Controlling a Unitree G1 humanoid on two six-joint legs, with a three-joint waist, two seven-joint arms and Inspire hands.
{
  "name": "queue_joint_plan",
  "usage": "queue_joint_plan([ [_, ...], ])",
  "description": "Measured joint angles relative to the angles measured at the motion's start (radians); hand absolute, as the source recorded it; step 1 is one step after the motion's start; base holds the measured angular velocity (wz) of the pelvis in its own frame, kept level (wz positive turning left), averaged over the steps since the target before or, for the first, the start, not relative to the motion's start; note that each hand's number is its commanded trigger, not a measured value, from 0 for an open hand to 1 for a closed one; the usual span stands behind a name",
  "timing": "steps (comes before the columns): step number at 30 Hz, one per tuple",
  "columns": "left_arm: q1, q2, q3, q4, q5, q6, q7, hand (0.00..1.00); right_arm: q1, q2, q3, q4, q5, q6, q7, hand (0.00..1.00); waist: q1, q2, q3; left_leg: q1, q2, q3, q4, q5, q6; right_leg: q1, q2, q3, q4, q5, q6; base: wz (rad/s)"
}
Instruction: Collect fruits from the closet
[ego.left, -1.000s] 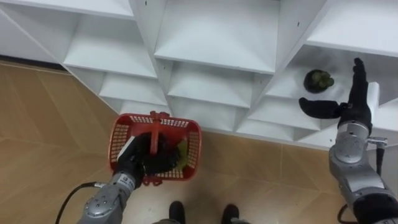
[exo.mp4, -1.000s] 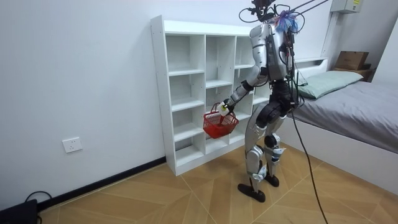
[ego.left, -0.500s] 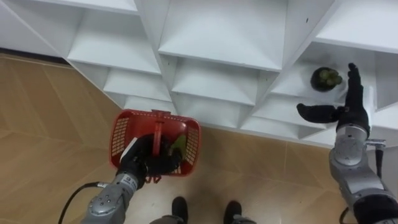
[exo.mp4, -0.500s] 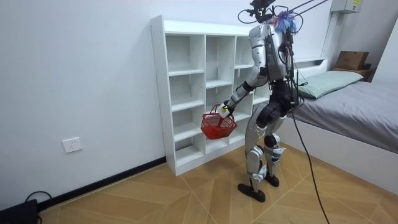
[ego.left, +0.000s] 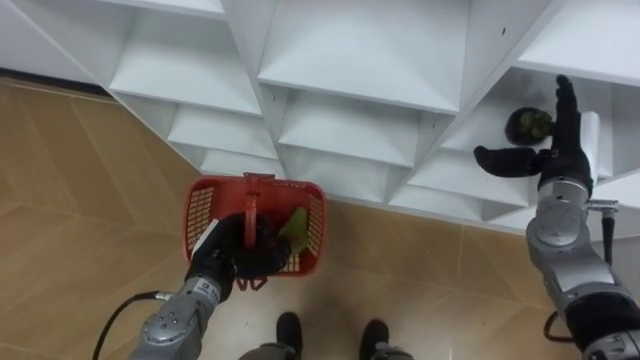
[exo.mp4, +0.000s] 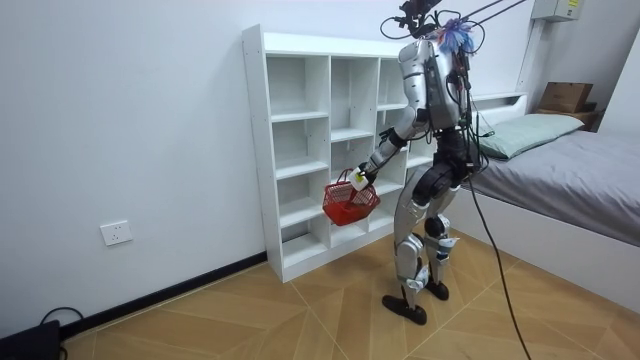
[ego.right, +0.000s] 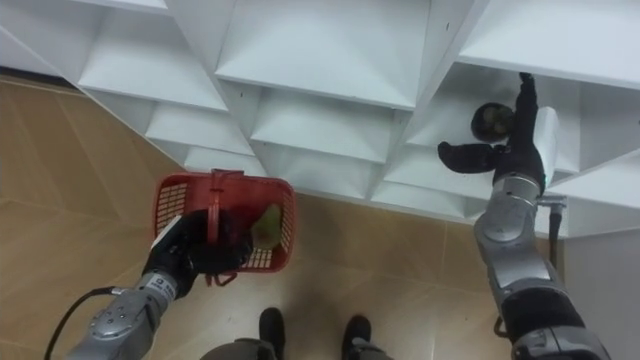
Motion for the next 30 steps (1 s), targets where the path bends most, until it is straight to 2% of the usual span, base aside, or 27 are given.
queue_joint_plan([
  [6,0.000,0.000,0.000,0.000,-0.003,0.006,0.005,1.00,-0.007,0.000,0.000,0.012,0.000,0.010,-0.013,0.00,0.000,-0.003,0.0017,-0.002,0.000,0.000,-0.001,0.000,0.000,-0.001,0.000,0.000,-0.003,0.000,0.000,0.00],
  [10,0.000,0.000,0.000,0.001,-0.003,0.019,0.023,1.00,-0.014,0.000,0.000,0.013,0.000,0.031,-0.016,0.00,0.000,-0.004,0.0029,-0.003,0.000,0.000,-0.002,0.000,0.000,-0.001,0.001,-0.001,-0.004,0.000,0.000,0.00],
  [30,-0.001,-0.004,-0.022,0.001,-0.003,0.022,0.024,1.00,-0.020,0.000,0.001,0.057,0.001,0.031,-0.014,0.00,0.006,-0.004,0.0045,-0.005,0.000,-0.001,0.002,0.000,0.000,-0.003,0.000,-0.001,-0.001,0.000,0.000,0.00],
])
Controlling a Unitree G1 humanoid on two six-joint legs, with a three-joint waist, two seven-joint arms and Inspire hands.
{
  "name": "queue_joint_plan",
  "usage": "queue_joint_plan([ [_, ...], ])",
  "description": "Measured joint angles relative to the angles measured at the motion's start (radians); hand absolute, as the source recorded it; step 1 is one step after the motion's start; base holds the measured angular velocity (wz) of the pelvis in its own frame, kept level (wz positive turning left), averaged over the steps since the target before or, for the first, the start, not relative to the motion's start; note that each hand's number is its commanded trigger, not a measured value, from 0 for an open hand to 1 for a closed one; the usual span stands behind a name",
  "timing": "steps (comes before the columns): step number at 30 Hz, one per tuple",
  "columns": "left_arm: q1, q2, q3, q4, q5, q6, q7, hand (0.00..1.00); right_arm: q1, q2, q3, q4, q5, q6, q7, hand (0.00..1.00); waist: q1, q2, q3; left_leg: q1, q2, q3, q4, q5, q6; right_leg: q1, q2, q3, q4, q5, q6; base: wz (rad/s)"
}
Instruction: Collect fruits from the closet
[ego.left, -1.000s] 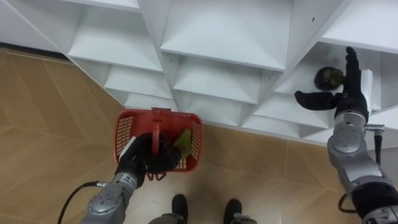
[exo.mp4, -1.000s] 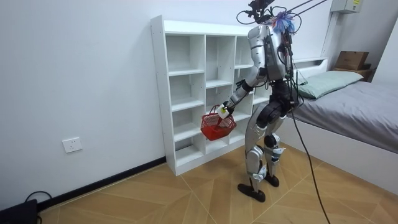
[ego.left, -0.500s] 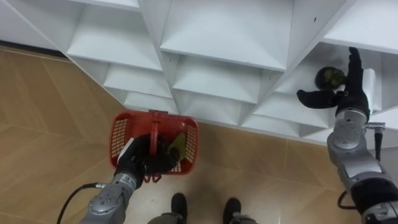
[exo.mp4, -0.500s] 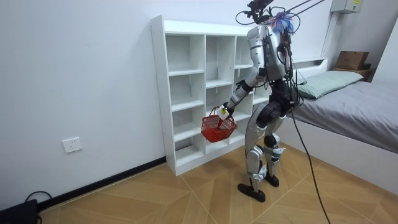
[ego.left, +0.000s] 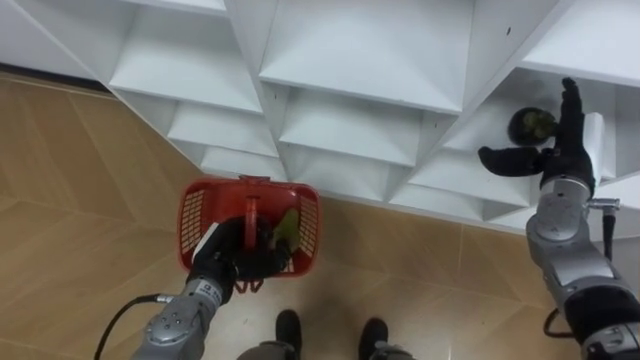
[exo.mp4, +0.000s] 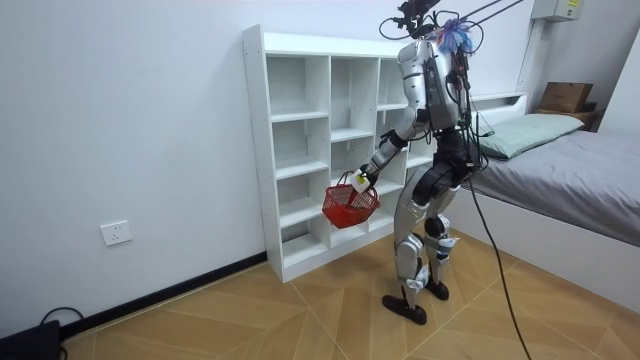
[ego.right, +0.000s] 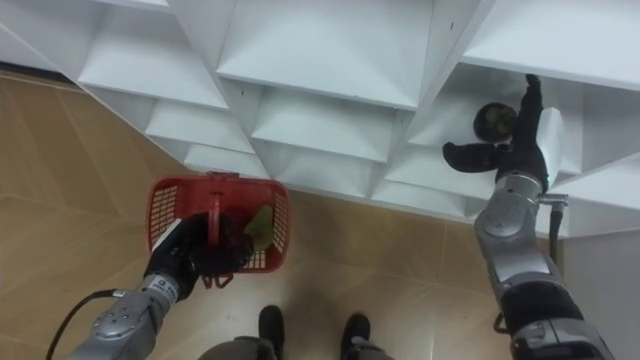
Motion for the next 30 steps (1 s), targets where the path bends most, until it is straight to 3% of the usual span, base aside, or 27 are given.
queue_joint_plan([
  [11,-0.001,0.001,-0.023,0.008,0.001,0.000,-0.017,1.00,-0.001,-0.002,0.000,0.000,-0.001,0.000,0.009,0.00,0.003,-0.005,0.0046,-0.002,0.000,0.000,0.001,0.000,0.000,-0.003,-0.001,0.000,0.003,0.000,0.000,0.00],
  [17,-0.004,0.003,-0.024,0.008,0.001,0.000,-0.032,1.00,-0.002,-0.027,0.001,0.000,-0.002,0.000,0.017,0.00,0.005,-0.016,0.0109,-0.027,0.000,0.001,0.015,0.000,0.000,-0.027,-0.004,-0.001,0.017,-0.001,-0.001,0.00],
  [30,-0.015,0.005,-0.015,0.008,0.001,0.000,-0.041,1.00,-0.029,-0.031,0.009,0.000,-0.056,0.000,0.028,0.00,0.007,-0.021,0.0127,-0.036,-0.001,0.008,0.021,0.001,0.002,-0.045,-0.009,0.003,0.036,-0.003,-0.004,-0.01],
])
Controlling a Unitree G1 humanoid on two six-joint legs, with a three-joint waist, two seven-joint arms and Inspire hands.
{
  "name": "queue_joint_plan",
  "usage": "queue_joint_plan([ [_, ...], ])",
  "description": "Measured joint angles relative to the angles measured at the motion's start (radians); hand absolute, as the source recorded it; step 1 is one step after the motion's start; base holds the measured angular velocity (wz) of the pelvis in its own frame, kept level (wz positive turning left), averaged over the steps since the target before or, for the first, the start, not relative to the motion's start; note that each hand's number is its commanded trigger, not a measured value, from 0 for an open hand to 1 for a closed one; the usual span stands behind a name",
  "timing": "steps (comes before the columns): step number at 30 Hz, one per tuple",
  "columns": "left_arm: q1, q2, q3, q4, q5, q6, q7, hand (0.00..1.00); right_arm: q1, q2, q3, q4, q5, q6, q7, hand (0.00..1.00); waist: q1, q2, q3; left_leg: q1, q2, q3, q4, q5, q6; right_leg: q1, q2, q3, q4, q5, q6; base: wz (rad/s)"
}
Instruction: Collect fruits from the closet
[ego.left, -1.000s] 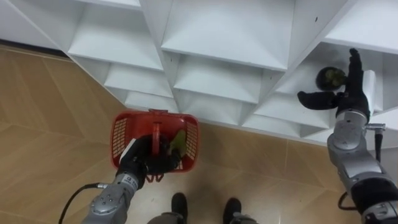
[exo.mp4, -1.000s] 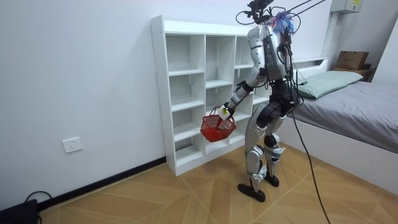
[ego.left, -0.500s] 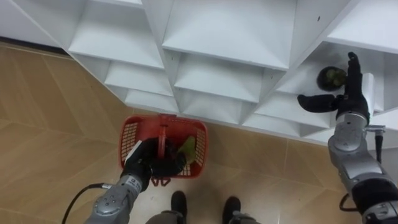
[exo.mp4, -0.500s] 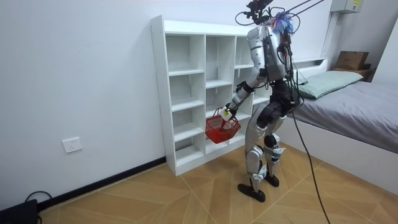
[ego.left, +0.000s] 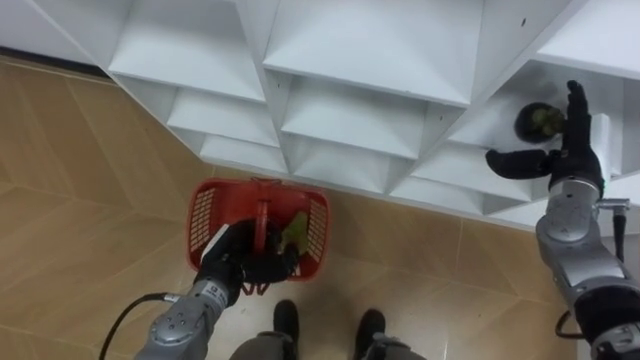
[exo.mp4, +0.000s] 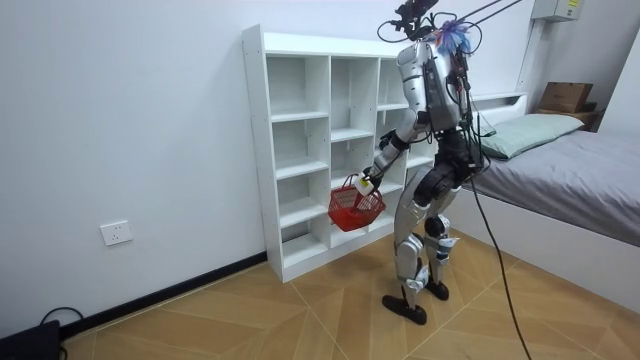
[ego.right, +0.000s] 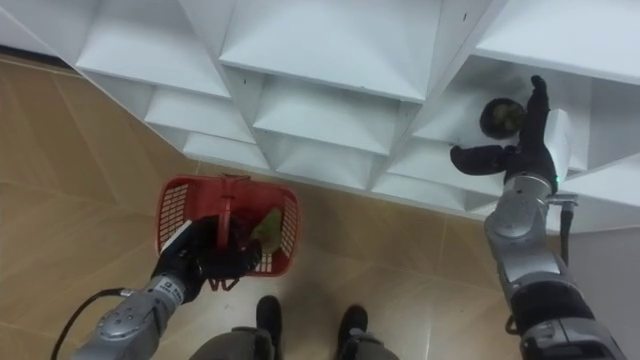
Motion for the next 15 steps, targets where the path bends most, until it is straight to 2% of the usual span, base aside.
queue_joint_plan([
  [9,-0.009,0.000,0.000,0.000,0.000,-0.001,-0.036,1.00,-0.027,0.000,0.006,0.000,-0.025,0.000,0.021,0.00,0.001,-0.017,-0.0017,-0.001,0.001,-0.001,0.014,0.001,0.002,0.001,-0.003,-0.002,0.013,-0.001,-0.001,0.00],
  [15,-0.009,0.002,0.000,0.000,0.000,-0.001,-0.051,1.00,-0.027,0.000,0.014,0.000,-0.025,0.000,0.036,0.00,0.001,-0.017,-0.0018,-0.001,0.000,-0.002,0.016,0.003,0.005,0.003,-0.005,-0.005,0.016,-0.001,-0.002,0.01],
])
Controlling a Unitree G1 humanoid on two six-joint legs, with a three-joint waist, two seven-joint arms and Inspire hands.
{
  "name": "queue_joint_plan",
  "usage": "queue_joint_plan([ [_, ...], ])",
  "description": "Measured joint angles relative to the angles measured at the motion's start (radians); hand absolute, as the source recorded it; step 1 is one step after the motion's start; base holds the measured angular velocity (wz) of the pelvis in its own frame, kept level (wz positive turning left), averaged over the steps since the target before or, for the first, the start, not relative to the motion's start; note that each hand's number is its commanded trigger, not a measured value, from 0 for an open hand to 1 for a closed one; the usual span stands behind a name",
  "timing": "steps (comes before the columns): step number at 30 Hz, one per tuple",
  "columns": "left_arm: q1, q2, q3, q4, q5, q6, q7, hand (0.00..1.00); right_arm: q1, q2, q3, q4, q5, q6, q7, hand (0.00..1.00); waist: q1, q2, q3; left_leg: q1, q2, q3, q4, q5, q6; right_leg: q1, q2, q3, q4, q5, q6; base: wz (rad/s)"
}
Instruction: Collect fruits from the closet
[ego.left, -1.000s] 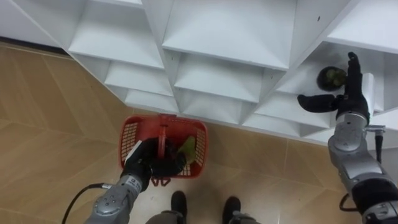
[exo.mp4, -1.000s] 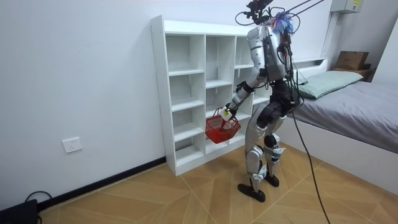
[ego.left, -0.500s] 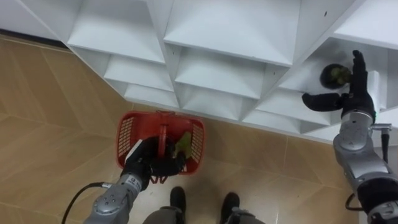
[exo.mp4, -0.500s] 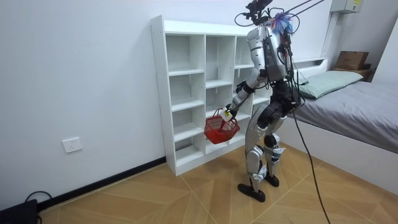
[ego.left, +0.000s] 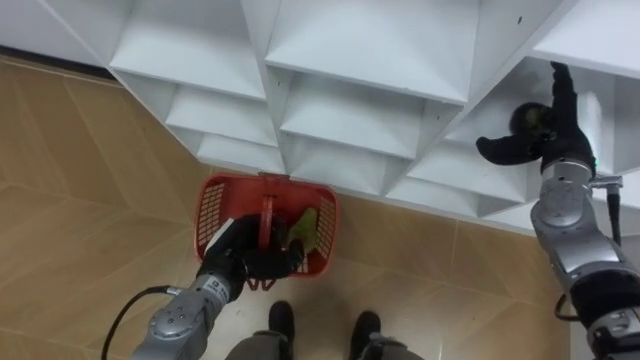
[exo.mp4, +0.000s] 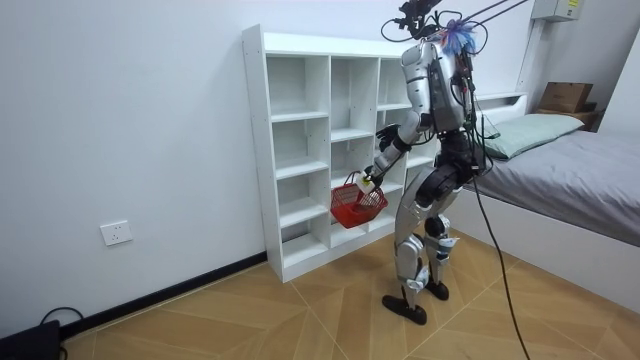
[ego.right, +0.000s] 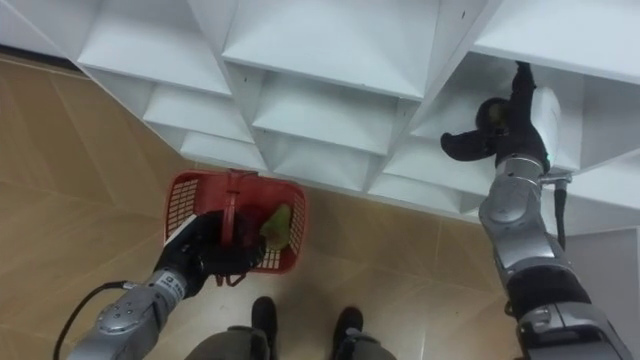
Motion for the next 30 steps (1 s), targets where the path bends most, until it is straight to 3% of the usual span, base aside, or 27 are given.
queue_joint_plan([
  [7,0.000,0.010,0.000,0.000,0.000,0.000,-0.006,1.00,0.000,0.000,0.000,0.000,0.002,0.000,0.014,0.00,0.003,0.000,-0.0001,0.000,0.000,0.000,-0.001,0.000,0.000,0.000,0.000,0.000,0.000,0.000,0.000,0.00],
  [14,0.001,0.009,-0.010,0.000,0.000,0.000,-0.005,1.00,-0.004,-0.006,0.000,0.007,0.002,0.014,0.022,0.00,0.028,0.000,-0.0003,0.000,-0.001,-0.001,-0.003,0.000,0.000,0.000,0.000,0.001,-0.001,0.000,0.000,0.00],
  [30,0.002,0.010,-0.011,0.000,0.000,0.001,-0.005,1.00,-0.005,-0.018,0.001,0.007,-0.003,0.022,0.046,0.00,0.028,0.000,-0.0005,0.000,-0.001,-0.002,-0.002,0.000,0.000,0.000,0.000,0.000,-0.001,0.000,0.000,0.00],
])
